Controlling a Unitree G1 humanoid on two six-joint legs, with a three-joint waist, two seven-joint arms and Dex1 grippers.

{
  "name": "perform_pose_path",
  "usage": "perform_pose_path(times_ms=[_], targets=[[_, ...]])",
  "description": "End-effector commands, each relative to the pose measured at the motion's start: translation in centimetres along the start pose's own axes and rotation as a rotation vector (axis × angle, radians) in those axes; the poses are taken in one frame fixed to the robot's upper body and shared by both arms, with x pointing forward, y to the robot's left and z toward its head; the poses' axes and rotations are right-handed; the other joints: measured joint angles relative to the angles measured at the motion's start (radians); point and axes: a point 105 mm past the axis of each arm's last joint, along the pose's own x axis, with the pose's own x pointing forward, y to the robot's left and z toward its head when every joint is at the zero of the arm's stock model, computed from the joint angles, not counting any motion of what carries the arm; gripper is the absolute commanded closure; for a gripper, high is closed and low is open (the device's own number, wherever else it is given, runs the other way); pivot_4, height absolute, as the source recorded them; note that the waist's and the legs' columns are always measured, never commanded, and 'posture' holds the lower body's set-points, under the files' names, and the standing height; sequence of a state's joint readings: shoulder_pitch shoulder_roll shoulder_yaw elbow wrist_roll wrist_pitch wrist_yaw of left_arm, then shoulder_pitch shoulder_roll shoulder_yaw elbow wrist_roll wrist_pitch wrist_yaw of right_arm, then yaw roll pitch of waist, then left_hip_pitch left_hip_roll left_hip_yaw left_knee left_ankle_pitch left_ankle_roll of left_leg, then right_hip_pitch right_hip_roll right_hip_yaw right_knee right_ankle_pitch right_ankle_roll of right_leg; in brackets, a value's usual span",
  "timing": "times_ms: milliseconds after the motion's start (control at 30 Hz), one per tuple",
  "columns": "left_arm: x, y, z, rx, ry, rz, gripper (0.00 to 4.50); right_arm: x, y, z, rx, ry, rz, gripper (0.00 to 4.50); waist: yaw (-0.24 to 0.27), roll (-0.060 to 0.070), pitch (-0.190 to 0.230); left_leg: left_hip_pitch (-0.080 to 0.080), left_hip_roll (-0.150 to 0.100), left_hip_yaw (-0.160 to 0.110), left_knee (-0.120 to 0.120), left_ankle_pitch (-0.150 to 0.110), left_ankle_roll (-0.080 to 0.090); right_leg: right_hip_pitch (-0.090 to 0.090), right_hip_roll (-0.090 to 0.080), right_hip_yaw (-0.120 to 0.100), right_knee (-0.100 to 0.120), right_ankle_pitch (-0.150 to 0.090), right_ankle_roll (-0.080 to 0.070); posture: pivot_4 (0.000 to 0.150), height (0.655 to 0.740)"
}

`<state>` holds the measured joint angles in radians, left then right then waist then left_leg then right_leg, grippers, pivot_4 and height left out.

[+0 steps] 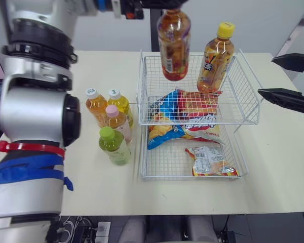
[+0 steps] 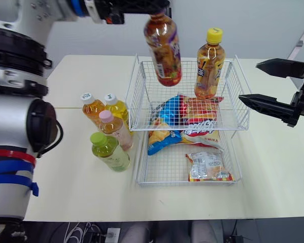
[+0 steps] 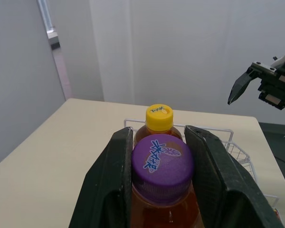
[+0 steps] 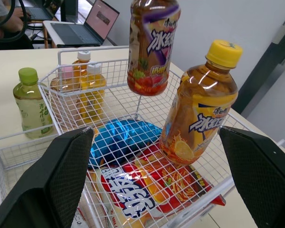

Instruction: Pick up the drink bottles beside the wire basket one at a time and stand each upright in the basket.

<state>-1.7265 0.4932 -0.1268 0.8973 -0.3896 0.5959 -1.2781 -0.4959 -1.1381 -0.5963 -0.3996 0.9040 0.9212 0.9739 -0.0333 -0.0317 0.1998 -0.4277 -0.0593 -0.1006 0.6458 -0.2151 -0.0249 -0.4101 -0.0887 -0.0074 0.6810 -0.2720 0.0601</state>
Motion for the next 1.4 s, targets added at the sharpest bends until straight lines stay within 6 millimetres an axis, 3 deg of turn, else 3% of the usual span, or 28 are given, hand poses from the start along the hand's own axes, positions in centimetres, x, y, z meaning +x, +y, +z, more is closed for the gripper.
perform_pose_path(times_ms=[33, 367, 633, 667, 933, 1333, 1400], targets=[[0.9, 0.0, 1.2, 0.064, -0.057, -0.002, 3.19, -1.0, 0.4, 1.4, -0.056, -0.010, -0.038, 0.00, 0.002, 0.000, 0.000, 0.000, 0.000, 0.000, 0.000, 0.000, 0.000, 0.000, 0.000, 0.000, 0.000, 0.000, 0.000, 0.150, 0.7400], [3.6, 0.8, -0.5, 0.038, -0.066, 0.043, 3.19, -1.4, 0.6, 1.5, -0.052, -0.010, -0.059, 0.00, 0.002, 0.000, 0.000, 0.000, 0.000, 0.000, 0.000, 0.000, 0.000, 0.000, 0.000, 0.000, 0.000, 0.000, 0.000, 0.150, 0.7400], [4.1, 0.5, -0.9, -0.006, -0.050, 0.012, 3.19, -1.6, 0.3, 1.5, -0.055, -0.004, -0.072, 0.00, 0.003, 0.000, 0.000, 0.000, 0.000, 0.000, 0.001, 0.000, 0.000, 0.001, 0.000, -0.001, 0.000, 0.000, 0.000, 0.150, 0.7400], [4.0, 0.4, -0.8, 0.001, -0.044, 0.002, 2.49, -1.5, 0.3, 1.5, -0.056, -0.003, -0.073, 0.00, 0.003, 0.000, 0.000, 0.000, 0.000, -0.001, 0.001, 0.000, 0.000, 0.001, 0.000, -0.001, 0.000, 0.000, 0.000, 0.150, 0.7400], [2.0, 0.4, 0.7, 0.030, -0.047, -0.002, 0.10, -1.4, 0.3, 1.3, -0.055, -0.003, -0.072, 0.00, 0.001, 0.000, 0.000, 0.000, 0.000, 0.000, 0.001, 0.000, 0.000, 0.001, 0.000, -0.001, 0.000, 0.000, 0.000, 0.150, 0.7400], [-3.0, 0.3, 3.6, 0.141, -0.058, 0.070, 0.04, -1.2, 0.2, 1.3, -0.068, 0.000, -0.058, 0.00, 0.000, 0.000, 0.000, 0.000, 0.000, -0.001, 0.001, 0.000, 0.000, 0.001, 0.000, -0.001, 0.000, 0.000, 0.000, 0.150, 0.7400], [-4.5, 0.6, 3.9, 0.158, -0.067, 0.128, 0.04, -1.0, 0.3, 1.4, -0.074, -0.004, -0.040, 0.00, 0.000, 0.000, 0.000, 0.000, 0.000, -0.001, 0.001, 0.000, 0.000, 0.001, 0.000, -0.001, 0.000, 0.000, 0.000, 0.150, 0.7400]])
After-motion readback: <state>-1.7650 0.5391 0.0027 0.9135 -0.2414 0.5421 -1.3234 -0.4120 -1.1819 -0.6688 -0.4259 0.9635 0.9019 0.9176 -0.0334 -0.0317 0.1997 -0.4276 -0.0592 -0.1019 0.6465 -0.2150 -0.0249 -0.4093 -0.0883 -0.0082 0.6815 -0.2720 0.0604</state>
